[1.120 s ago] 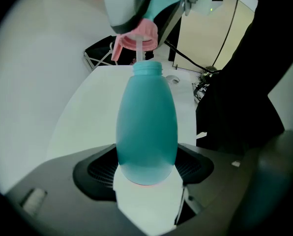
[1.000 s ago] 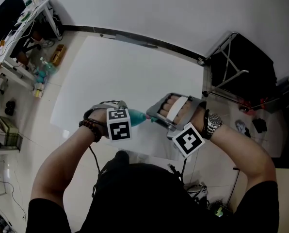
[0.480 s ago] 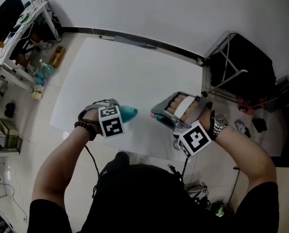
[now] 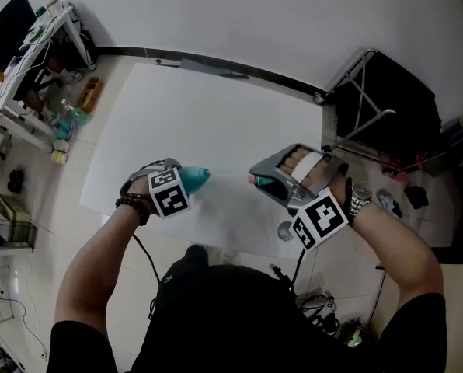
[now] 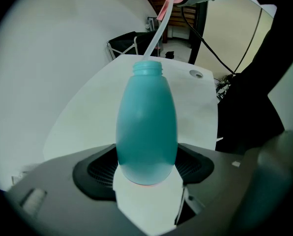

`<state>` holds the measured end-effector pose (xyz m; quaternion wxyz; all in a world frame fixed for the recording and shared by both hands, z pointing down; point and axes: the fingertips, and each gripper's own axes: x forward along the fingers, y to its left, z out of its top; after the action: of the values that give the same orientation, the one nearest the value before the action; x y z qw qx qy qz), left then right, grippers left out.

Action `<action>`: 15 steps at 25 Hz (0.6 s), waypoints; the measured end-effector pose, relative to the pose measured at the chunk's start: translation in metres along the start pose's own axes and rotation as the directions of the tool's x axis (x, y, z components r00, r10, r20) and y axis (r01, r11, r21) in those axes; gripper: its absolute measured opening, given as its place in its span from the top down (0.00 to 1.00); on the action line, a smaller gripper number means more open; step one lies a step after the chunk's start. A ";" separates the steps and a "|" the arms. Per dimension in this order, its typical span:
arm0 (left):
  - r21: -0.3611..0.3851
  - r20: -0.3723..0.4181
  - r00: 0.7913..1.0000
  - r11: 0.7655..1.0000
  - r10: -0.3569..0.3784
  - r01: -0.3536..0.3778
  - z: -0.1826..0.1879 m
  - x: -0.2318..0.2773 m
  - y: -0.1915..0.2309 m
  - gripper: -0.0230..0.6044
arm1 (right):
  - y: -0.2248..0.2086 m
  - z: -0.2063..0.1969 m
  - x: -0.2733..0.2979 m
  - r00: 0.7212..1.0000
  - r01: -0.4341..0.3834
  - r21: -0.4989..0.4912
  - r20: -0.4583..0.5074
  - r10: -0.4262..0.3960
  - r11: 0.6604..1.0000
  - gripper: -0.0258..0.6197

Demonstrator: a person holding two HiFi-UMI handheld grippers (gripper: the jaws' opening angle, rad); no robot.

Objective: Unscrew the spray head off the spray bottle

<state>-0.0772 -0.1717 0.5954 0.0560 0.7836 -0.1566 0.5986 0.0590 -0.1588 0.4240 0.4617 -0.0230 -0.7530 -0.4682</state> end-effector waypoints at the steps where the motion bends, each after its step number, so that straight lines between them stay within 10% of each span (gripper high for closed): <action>1: -0.013 0.006 1.000 1.000 0.001 0.000 -0.001 0.001 0.001 0.35 | -0.001 -0.001 0.000 1.000 0.001 0.022 0.001 -0.001 1.000 0.78; 15: -0.185 0.095 0.995 0.983 0.034 -0.016 -0.005 0.006 0.021 0.35 | -0.008 -0.018 0.011 0.999 0.047 0.321 0.004 -0.050 0.946 0.78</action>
<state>-0.0865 -0.1910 0.6008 0.1128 0.8015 -0.2234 0.5431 0.0614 -0.1802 0.4288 0.4432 0.0681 -0.8222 -0.3507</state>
